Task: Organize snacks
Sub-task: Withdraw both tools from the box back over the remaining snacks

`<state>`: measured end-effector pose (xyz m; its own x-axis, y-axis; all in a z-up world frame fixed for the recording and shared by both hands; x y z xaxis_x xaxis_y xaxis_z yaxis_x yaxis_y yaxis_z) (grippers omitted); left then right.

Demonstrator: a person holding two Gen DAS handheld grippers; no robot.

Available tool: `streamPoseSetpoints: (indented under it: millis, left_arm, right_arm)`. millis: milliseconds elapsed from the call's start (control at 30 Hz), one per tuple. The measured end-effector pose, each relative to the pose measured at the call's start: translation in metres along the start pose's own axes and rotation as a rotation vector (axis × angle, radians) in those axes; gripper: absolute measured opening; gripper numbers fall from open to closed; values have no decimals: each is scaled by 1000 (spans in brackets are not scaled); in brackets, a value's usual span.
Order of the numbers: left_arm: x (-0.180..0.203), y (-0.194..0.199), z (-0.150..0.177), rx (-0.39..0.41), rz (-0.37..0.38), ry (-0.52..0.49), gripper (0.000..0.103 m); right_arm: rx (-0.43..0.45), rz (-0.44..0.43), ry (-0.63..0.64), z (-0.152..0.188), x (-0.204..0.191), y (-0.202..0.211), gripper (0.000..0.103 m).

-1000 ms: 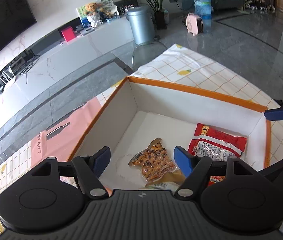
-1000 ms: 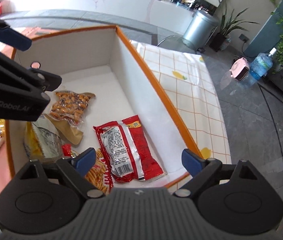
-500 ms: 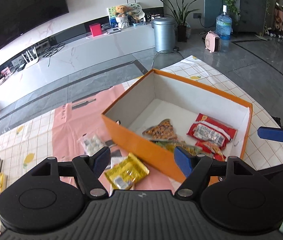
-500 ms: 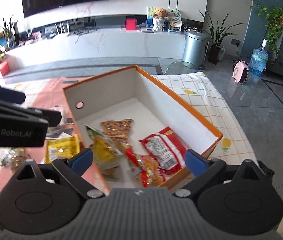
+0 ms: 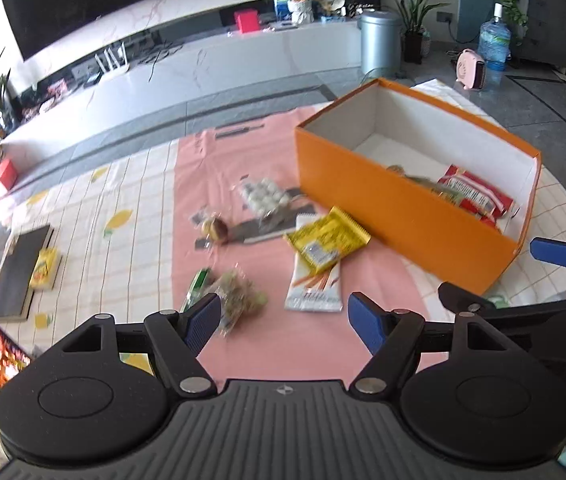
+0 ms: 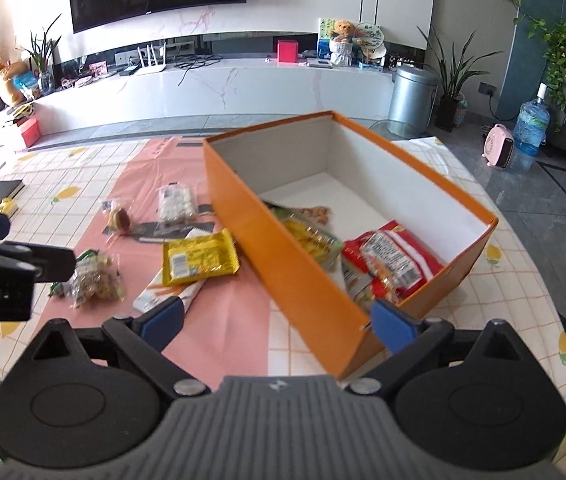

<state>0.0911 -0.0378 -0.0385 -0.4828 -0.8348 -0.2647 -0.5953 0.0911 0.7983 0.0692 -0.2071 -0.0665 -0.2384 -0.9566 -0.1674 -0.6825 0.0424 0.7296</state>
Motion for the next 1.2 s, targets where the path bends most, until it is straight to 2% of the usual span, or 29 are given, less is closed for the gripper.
streamPoseSetpoints:
  millis: [167, 467, 833, 1067, 1200]
  left_arm:
    - [-16, 1, 24, -25, 0, 10, 85]
    - [-52, -15, 48, -38, 13, 52, 85]
    - [-71, -47, 56, -52, 53, 39, 85]
    - [-83, -67, 60, -57, 91, 62, 85]
    - [-88, -78, 61, -49, 88, 72, 86]
  right_arm:
    - [-30, -15, 7, 13, -13, -5, 97]
    - [-62, -38, 59, 20, -46, -21, 97]
    - [-114, -46, 117, 26, -78, -58, 93]
    - [-136, -42, 132, 27, -86, -80, 93]
    - [-138, -42, 116, 24, -86, -91, 92]
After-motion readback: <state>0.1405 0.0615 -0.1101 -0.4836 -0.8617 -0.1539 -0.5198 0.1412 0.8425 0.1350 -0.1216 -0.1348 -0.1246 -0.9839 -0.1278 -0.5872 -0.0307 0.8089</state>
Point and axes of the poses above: each gripper's, at about its wrist camera, not at the fingertips, and y roughly against the way its jaws point, x to its right, z to its underside, the point moved 5 cm from there along -y, roughly the way its jaws point, and after that the axes turned 15 degrees about -y, right-handed, at the moved point
